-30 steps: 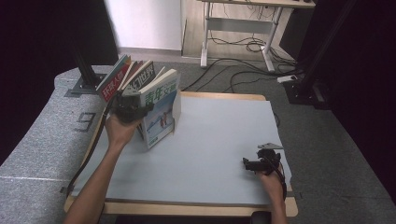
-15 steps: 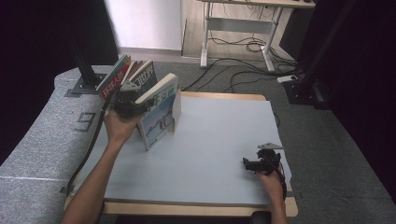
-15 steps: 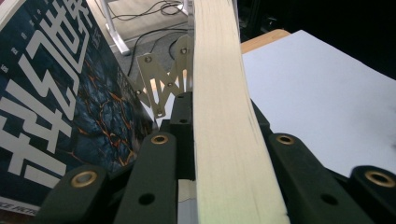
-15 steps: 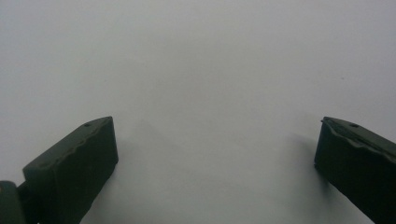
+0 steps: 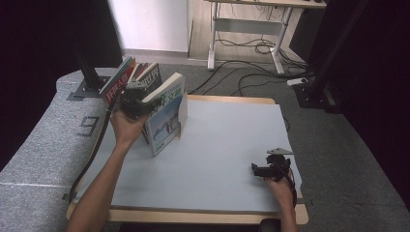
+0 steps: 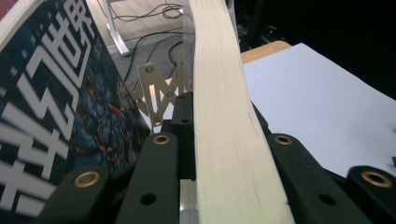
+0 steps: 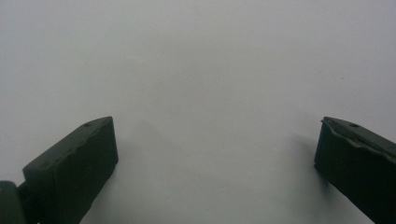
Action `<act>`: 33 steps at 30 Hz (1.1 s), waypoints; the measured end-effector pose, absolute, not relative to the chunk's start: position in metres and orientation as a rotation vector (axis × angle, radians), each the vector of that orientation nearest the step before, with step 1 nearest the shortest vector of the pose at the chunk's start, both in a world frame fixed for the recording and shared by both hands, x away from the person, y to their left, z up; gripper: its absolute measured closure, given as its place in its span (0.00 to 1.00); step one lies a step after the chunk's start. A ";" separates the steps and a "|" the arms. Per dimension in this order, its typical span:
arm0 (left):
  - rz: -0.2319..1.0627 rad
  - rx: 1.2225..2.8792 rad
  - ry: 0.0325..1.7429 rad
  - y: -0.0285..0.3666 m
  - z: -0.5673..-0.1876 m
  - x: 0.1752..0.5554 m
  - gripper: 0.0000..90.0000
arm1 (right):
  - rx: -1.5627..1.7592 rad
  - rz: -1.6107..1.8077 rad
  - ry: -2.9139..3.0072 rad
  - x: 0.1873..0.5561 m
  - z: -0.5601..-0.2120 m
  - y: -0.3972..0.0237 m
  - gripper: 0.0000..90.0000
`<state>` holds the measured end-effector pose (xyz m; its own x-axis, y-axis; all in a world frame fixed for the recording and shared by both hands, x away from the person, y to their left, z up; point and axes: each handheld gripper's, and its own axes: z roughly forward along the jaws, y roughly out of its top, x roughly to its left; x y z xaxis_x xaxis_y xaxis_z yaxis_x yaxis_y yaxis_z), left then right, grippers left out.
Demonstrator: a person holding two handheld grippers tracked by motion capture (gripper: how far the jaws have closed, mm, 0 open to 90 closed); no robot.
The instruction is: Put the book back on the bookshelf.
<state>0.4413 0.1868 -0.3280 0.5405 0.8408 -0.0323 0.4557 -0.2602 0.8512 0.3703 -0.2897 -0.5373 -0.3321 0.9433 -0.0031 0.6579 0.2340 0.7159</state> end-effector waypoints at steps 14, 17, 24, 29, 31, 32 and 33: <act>0.633 1.804 1.125 0.181 -0.323 0.454 0.82 | 1.468 0.872 2.075 0.370 -0.537 -0.290 0.00; 0.665 1.801 1.129 0.178 -0.324 0.455 0.82 | 1.467 0.872 2.075 0.370 -0.537 -0.290 0.00; 0.730 1.786 1.140 0.162 -0.332 0.459 0.82 | 1.467 0.872 2.075 0.370 -0.537 -0.290 0.00; 0.739 1.775 1.145 0.152 -0.339 0.461 0.82 | 1.467 0.872 2.075 0.370 -0.537 -0.290 0.00; 0.741 1.770 1.139 0.148 -0.340 0.461 0.82 | 1.467 0.872 2.075 0.370 -0.537 -0.290 0.00; 0.744 1.770 1.138 0.146 -0.339 0.461 0.82 | 1.467 0.872 2.075 0.370 -0.537 -0.290 0.00; 0.743 1.768 1.135 0.145 -0.340 0.460 0.82 | 1.467 0.872 2.075 0.370 -0.537 -0.290 0.00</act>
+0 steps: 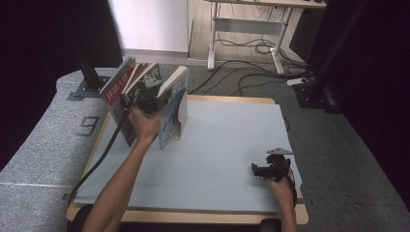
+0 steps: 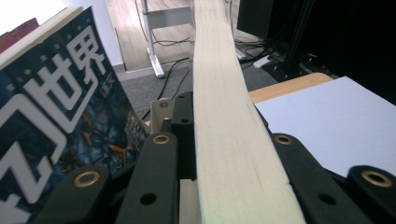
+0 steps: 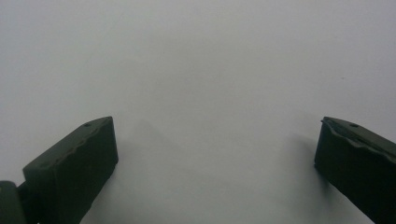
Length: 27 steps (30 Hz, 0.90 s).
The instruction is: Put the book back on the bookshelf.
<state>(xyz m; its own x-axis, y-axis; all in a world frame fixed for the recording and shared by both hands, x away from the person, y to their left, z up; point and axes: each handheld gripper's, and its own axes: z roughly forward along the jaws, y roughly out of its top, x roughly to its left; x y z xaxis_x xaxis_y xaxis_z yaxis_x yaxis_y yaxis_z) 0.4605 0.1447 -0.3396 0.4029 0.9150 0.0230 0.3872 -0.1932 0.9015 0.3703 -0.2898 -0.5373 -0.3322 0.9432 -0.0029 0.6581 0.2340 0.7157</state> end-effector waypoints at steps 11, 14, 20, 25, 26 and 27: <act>0.703 1.803 1.067 0.137 -0.344 0.454 0.80 | 1.468 0.872 2.075 0.370 -0.537 -0.290 0.00; 0.707 1.814 1.030 0.135 -0.345 0.452 0.77 | 1.468 0.871 2.075 0.370 -0.537 -0.290 0.00; 0.706 1.847 0.981 0.129 -0.333 0.446 0.66 | 1.468 0.872 2.075 0.370 -0.537 -0.290 0.00; 0.685 1.863 0.962 0.127 -0.333 0.444 0.59 | 1.468 0.871 2.076 0.370 -0.537 -0.290 0.00; 0.681 1.871 0.960 0.127 -0.333 0.444 0.58 | 1.468 0.871 2.075 0.370 -0.537 -0.290 0.00; 0.678 1.877 0.958 0.127 -0.334 0.444 0.56 | 1.468 0.872 2.074 0.370 -0.537 -0.290 0.00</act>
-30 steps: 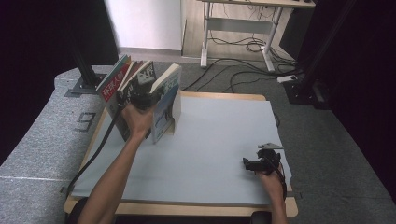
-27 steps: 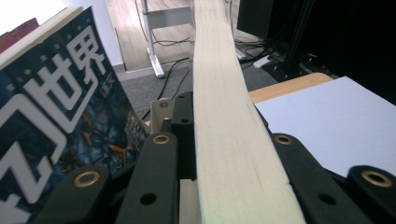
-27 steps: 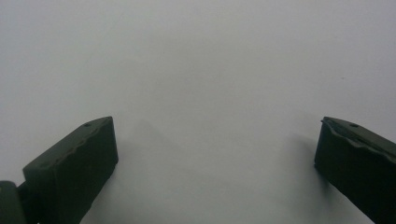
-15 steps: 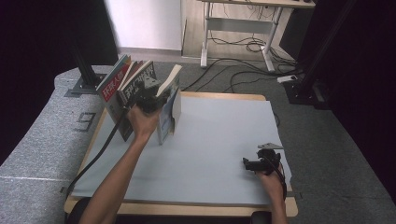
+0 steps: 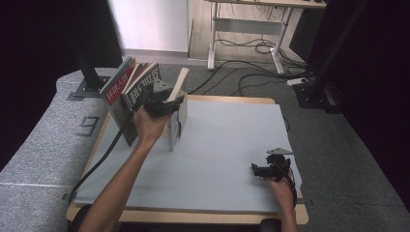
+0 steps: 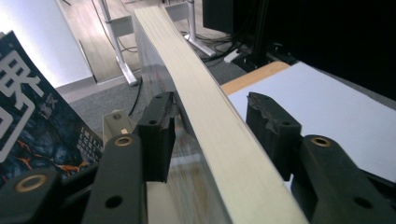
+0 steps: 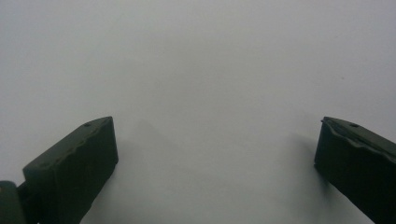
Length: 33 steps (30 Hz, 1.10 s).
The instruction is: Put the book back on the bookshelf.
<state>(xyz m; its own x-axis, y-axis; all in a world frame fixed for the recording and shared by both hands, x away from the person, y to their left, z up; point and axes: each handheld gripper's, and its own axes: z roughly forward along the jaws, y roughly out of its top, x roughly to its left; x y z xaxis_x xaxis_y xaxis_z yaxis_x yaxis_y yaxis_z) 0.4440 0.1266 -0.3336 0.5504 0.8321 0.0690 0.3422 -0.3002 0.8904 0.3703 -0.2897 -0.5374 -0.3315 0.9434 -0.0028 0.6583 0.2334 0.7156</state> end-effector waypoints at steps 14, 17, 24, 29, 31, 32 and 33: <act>0.578 1.944 0.896 0.123 -0.339 0.443 0.24 | 1.468 0.872 2.075 0.370 -0.537 -0.290 0.00; 0.571 1.951 0.888 0.122 -0.340 0.441 0.19 | 1.468 0.872 2.075 0.370 -0.537 -0.290 0.00; 0.555 1.971 0.876 0.122 -0.341 0.435 0.14 | 1.468 0.872 2.076 0.370 -0.537 -0.290 0.00; 0.529 1.972 0.867 0.127 -0.343 0.432 0.10 | 1.467 0.872 2.075 0.370 -0.537 -0.290 0.00; 0.519 1.967 0.864 0.129 -0.344 0.431 0.10 | 1.467 0.872 2.075 0.370 -0.537 -0.290 0.00; 0.516 1.964 0.865 0.130 -0.345 0.430 0.09 | 1.467 0.872 2.075 0.370 -0.537 -0.290 0.00; 0.516 1.961 0.866 0.131 -0.345 0.429 0.09 | 1.467 0.872 2.075 0.370 -0.537 -0.290 0.00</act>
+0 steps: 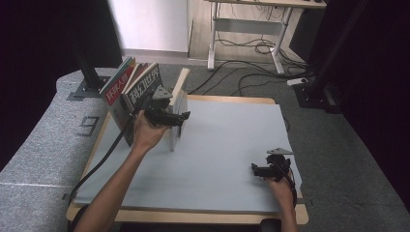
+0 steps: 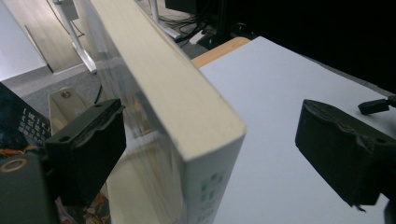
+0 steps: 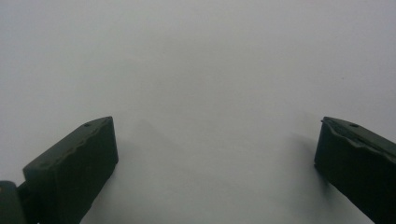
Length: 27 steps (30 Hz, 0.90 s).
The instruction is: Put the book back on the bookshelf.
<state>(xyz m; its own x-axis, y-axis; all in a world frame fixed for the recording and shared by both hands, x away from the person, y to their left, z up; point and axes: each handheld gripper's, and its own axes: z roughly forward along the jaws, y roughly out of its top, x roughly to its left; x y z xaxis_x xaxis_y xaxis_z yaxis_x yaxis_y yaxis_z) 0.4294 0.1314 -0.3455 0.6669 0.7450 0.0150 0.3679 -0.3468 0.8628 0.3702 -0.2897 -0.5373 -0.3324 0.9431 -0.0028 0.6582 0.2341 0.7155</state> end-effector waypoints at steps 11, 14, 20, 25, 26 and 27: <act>0.477 1.957 0.831 0.142 -0.354 0.419 0.00 | 1.468 0.872 2.074 0.370 -0.537 -0.290 0.00; 0.473 1.960 0.818 0.144 -0.356 0.415 0.00 | 1.467 0.872 2.075 0.370 -0.537 -0.290 0.00; 0.493 1.985 0.787 0.144 -0.357 0.406 0.00 | 1.468 0.872 2.075 0.370 -0.537 -0.290 0.00; 0.469 1.981 0.780 0.150 -0.359 0.398 0.00 | 1.467 0.874 2.074 0.370 -0.537 -0.290 0.00; 0.466 1.981 0.782 0.152 -0.360 0.397 0.00 | 1.467 0.874 2.074 0.370 -0.537 -0.290 0.00; 0.465 1.983 0.784 0.154 -0.361 0.396 0.00 | 1.467 0.873 2.074 0.370 -0.537 -0.290 0.00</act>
<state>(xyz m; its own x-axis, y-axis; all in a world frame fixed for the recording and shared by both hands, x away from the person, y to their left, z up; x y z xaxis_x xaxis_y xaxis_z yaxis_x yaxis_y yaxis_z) 0.3959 0.1542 -0.3608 0.7252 0.6884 0.0108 0.3393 -0.3710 0.8645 0.3702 -0.2895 -0.5373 -0.3319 0.9433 -0.0025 0.6574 0.2332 0.7166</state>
